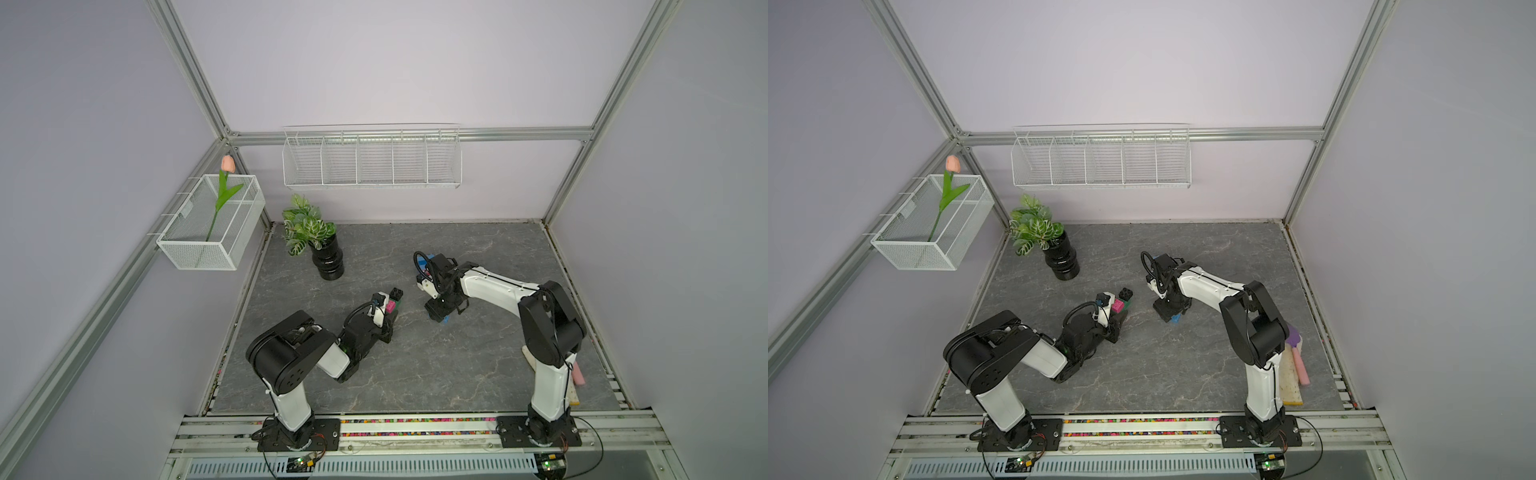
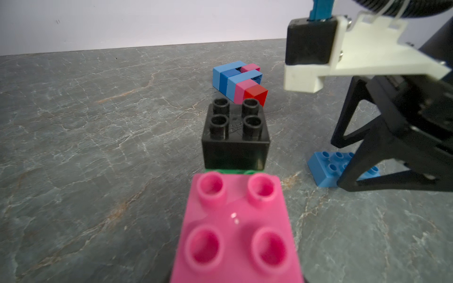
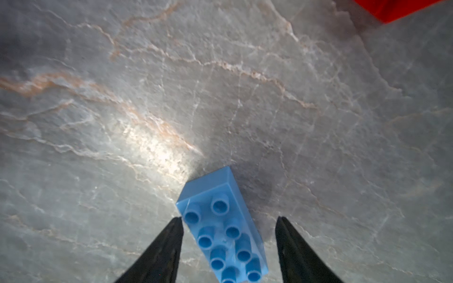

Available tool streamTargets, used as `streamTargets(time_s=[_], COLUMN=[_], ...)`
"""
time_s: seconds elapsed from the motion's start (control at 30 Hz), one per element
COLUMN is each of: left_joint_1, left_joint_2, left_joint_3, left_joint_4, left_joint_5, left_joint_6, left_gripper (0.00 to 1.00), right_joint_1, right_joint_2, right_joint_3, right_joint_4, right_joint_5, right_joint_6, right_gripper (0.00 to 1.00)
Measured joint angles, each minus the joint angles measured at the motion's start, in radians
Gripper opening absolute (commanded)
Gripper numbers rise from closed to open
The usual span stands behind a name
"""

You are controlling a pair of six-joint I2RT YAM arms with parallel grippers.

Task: Assemble the letter p with lego
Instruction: Pick up the lego brick from the center of the board.

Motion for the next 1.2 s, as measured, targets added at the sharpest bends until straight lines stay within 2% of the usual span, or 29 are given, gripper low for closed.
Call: streamTargets(time_s=[0.27,0.53,0.6,0.77,0.9,1.03,1.2], left_joint_1=[0.005,0.006,0.006,0.007,0.007,0.006,0.006], left_joint_2=[-0.006,-0.005,-0.005,-0.005,0.011,0.064,0.191], left_joint_3=[0.0,0.0,0.005,0.064,0.199,0.306,0.418], left_joint_4=[-0.031,-0.035,-0.038,-0.103,-0.233,-0.298,-0.378], left_joint_5=[0.006,0.021,0.044,0.177,0.348,0.504,0.636], left_joint_6=[0.0,0.0,0.001,0.045,0.1,0.147,0.209], left_gripper=[0.1,0.1,0.11,0.11,0.13,0.13,0.13], right_joint_1=[0.003,0.011,0.013,0.013,0.009,0.004,0.0], right_joint_2=[0.005,0.005,0.004,-0.072,-0.251,-0.446,-0.552], right_joint_3=[0.0,0.0,-0.001,-0.081,-0.155,-0.16,-0.154], right_joint_4=[-0.002,0.0,0.006,0.036,0.021,0.014,-0.034], right_joint_5=[0.0,0.004,0.009,0.042,0.075,0.109,0.129], right_joint_6=[-0.009,-0.011,-0.008,0.001,0.007,-0.009,-0.092], right_gripper=[0.47,0.25,0.22,0.19,0.18,0.19,0.18])
